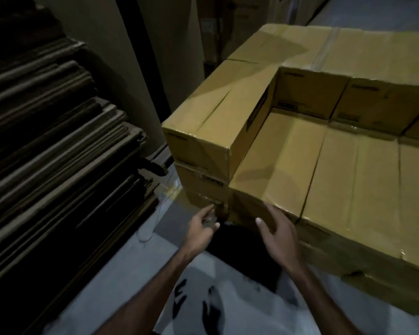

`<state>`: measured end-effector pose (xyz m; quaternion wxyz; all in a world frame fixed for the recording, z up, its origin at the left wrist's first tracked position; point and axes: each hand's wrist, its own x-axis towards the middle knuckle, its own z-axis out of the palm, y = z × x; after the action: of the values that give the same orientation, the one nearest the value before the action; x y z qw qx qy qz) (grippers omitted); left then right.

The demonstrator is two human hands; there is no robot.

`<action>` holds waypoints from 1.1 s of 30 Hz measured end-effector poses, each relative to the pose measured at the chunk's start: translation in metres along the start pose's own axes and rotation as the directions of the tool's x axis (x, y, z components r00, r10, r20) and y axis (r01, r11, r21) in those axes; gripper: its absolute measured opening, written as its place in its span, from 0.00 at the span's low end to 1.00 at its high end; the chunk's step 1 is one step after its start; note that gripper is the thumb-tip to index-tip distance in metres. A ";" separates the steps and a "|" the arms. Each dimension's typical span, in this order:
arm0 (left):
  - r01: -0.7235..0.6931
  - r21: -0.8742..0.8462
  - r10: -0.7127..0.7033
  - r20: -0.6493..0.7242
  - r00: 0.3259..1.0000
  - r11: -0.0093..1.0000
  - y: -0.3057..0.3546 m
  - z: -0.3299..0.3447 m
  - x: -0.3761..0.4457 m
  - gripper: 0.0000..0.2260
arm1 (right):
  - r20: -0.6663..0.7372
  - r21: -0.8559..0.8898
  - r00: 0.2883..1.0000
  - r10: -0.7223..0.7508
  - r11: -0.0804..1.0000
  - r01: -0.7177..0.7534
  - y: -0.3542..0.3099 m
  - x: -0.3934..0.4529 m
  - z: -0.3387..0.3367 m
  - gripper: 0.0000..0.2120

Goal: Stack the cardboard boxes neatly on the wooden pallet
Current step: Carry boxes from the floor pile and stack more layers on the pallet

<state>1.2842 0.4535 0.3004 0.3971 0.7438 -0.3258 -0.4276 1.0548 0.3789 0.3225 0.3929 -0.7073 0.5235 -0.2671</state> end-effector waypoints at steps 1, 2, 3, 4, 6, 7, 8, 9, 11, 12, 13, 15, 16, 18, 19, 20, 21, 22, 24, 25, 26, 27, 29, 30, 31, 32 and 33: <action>-0.018 -0.015 0.018 0.008 1.000 1.000 0.023 -0.001 -0.027 0.27 | 0.008 0.075 0.998 0.070 0.995 -0.070 -0.015 -0.009 -0.013 0.26; -0.032 -0.027 0.032 0.011 0.999 0.999 0.043 -0.003 -0.050 0.27 | 0.014 0.123 0.990 0.138 0.983 -0.139 -0.029 -0.018 -0.026 0.25; -0.032 -0.041 0.033 0.014 0.999 0.999 0.065 -0.006 -0.079 0.26 | 0.023 0.162 0.982 0.187 0.969 -0.188 -0.047 -0.033 -0.044 0.24; -0.030 -0.054 0.030 0.012 0.999 0.998 0.082 -0.009 -0.100 0.26 | 0.022 0.187 0.974 0.227 0.956 -0.227 -0.063 -0.044 -0.059 0.24; -0.028 -0.056 0.028 0.004 1.000 0.998 0.110 -0.013 -0.155 0.25 | 0.020 0.237 0.959 0.283 0.930 -0.280 -0.094 -0.080 -0.092 0.23; -0.036 -0.046 0.036 -0.002 0.999 0.998 0.118 -0.015 -0.176 0.25 | 0.019 0.260 0.955 0.295 0.921 -0.289 -0.105 -0.095 -0.104 0.23; -0.040 -0.041 0.040 -0.010 0.999 0.998 0.129 -0.017 -0.202 0.25 | 0.022 0.275 0.953 0.303 0.915 -0.297 -0.119 -0.116 -0.121 0.23; -0.048 -0.031 0.048 -0.017 0.999 0.998 0.137 -0.020 -0.222 0.24 | 0.021 0.279 0.950 0.311 0.911 -0.305 -0.129 -0.131 -0.133 0.23; -0.070 -0.015 0.070 -0.018 0.997 0.997 0.148 -0.022 -0.267 0.23 | 0.017 0.295 0.947 0.321 0.903 -0.311 -0.144 -0.170 -0.156 0.23; -0.083 -0.007 0.083 -0.018 0.996 0.996 0.149 -0.021 -0.285 0.22 | 0.014 0.313 0.945 0.328 0.896 -0.315 -0.149 -0.186 -0.165 0.23; -0.096 0.007 0.097 -0.015 0.995 0.995 0.150 -0.020 -0.306 0.22 | 0.003 0.329 0.945 0.326 0.893 -0.309 -0.154 -0.207 -0.174 0.23; -0.127 0.021 0.127 -0.001 0.992 0.992 0.151 -0.017 -0.340 0.21 | -0.028 0.349 0.946 0.324 0.890 -0.294 -0.163 -0.243 -0.188 0.23; -0.146 0.016 0.146 0.007 0.989 0.989 0.151 -0.014 -0.353 0.21 | -0.045 0.363 0.945 0.323 0.887 -0.286 -0.165 -0.259 -0.193 0.23; -0.199 0.003 0.198 0.041 0.979 0.980 0.152 -0.008 -0.380 0.21 | -0.092 0.384 0.945 0.313 0.887 -0.257 -0.169 -0.294 -0.201 0.22; -0.221 -0.002 0.221 0.064 0.973 0.975 0.153 -0.006 -0.392 0.21 | -0.114 0.393 0.941 0.319 0.884 -0.252 -0.171 -0.309 -0.204 0.22; -0.239 -0.002 0.238 0.092 0.967 0.971 0.154 -0.002 -0.407 0.21 | -0.138 0.400 0.934 0.330 0.881 -0.253 -0.174 -0.328 -0.208 0.22; -0.251 -0.010 0.251 0.108 0.962 0.968 0.154 0.001 -0.418 0.21 | -0.154 0.407 0.928 0.338 0.878 -0.252 -0.176 -0.344 -0.211 0.22; -0.265 -0.021 0.266 0.117 0.957 0.964 0.152 0.005 -0.428 0.21 | -0.168 0.408 0.925 0.342 0.878 -0.251 -0.177 -0.360 -0.214 0.22; -0.302 -0.038 0.304 0.151 0.941 0.953 0.151 0.015 -0.452 0.20 | -0.202 0.406 0.920 0.335 0.884 -0.233 -0.178 -0.393 -0.223 0.22; -0.308 -0.039 0.310 0.171 0.935 0.951 0.151 0.022 -0.463 0.20 | -0.213 0.408 0.916 0.341 0.883 -0.233 -0.176 -0.409 -0.229 0.22; -0.314 -0.040 0.316 0.185 0.931 0.948 0.151 0.028 -0.470 0.19 | -0.221 0.415 0.910 0.352 0.878 -0.239 -0.173 -0.421 -0.235 0.22; -0.320 -0.036 0.321 0.205 0.925 0.947 0.151 0.036 -0.481 0.19 | -0.233 0.422 0.900 0.368 0.872 -0.247 -0.169 -0.436 -0.243 0.22; -0.337 -0.032 0.335 0.230 0.914 0.941 0.154 0.050 -0.496 0.20 | -0.261 0.425 0.886 0.382 0.870 -0.250 -0.162 -0.455 -0.256 0.21; -0.349 -0.029 0.345 0.246 0.906 0.937 0.158 0.059 -0.503 0.20 | -0.278 0.429 0.878 0.390 0.868 -0.250 -0.158 -0.465 -0.265 0.21; -0.358 -0.024 0.352 0.255 0.901 0.934 0.162 0.066 -0.507 0.20 | -0.291 0.437 0.871 0.397 0.865 -0.248 -0.155 -0.471 -0.273 0.21; -0.367 -0.019 0.359 0.264 0.895 0.930 0.167 0.076 -0.513 0.20 | -0.305 0.446 0.863 0.403 0.861 -0.245 -0.150 -0.477 -0.281 0.21; -0.374 -0.015 0.364 0.267 0.892 0.927 0.172 0.085 -0.517 0.20 | -0.317 0.451 0.858 0.405 0.860 -0.239 -0.146 -0.481 -0.289 0.21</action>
<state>0.9655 0.7724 0.6178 0.4101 0.6116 -0.5188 -0.4342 0.7560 0.7773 0.6191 0.4517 -0.4429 0.6405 -0.4355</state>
